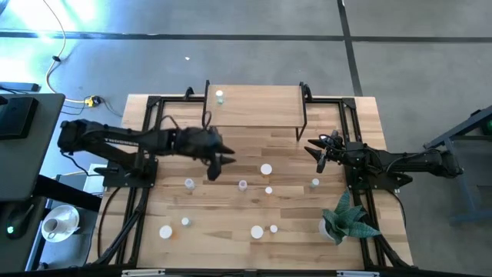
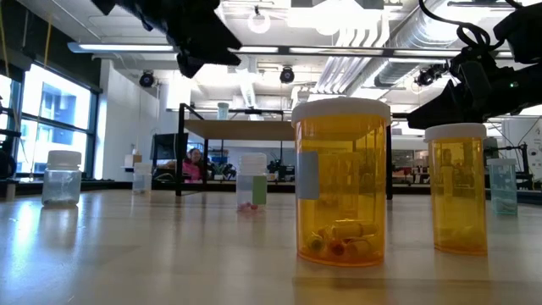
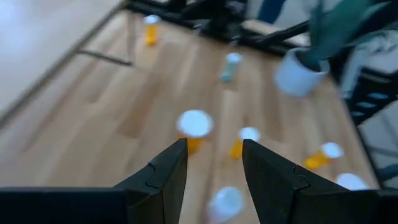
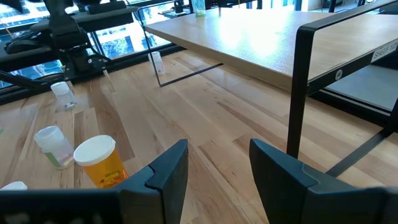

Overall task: Pick and place medicine bottles onto shelf by color
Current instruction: Put the top right large orange pill bottle on the shelf

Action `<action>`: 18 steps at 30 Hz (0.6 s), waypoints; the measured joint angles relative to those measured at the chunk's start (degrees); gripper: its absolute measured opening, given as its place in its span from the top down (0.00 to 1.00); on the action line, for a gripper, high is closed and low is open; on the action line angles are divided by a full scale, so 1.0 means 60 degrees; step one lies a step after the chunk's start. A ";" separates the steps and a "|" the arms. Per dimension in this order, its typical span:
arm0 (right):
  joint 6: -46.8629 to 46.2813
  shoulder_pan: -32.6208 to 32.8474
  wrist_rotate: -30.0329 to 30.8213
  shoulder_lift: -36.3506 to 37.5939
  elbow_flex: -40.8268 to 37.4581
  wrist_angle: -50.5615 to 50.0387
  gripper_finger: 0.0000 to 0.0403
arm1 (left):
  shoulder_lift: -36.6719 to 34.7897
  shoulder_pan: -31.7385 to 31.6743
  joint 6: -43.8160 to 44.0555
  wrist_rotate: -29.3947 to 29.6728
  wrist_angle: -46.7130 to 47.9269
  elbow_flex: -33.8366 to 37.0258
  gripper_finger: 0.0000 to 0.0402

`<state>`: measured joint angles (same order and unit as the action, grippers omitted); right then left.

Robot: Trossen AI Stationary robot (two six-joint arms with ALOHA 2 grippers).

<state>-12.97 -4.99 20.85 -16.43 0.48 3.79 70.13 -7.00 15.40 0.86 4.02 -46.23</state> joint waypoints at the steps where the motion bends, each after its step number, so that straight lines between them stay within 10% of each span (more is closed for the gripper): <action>1: 0.0000 0.0002 -0.0001 0.0000 0.0000 0.0004 0.60 | 0.0000 0.0198 0.0079 0.0000 -0.0337 0.0170 0.64; 18: 0.0190 -0.0001 0.0028 -0.0002 0.0002 0.0000 0.60 | -0.0133 0.2715 0.0082 -0.0036 -0.3001 0.1022 0.64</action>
<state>-11.83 -4.99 21.02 -16.45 0.49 3.79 69.33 9.29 15.89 0.64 -13.99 -40.10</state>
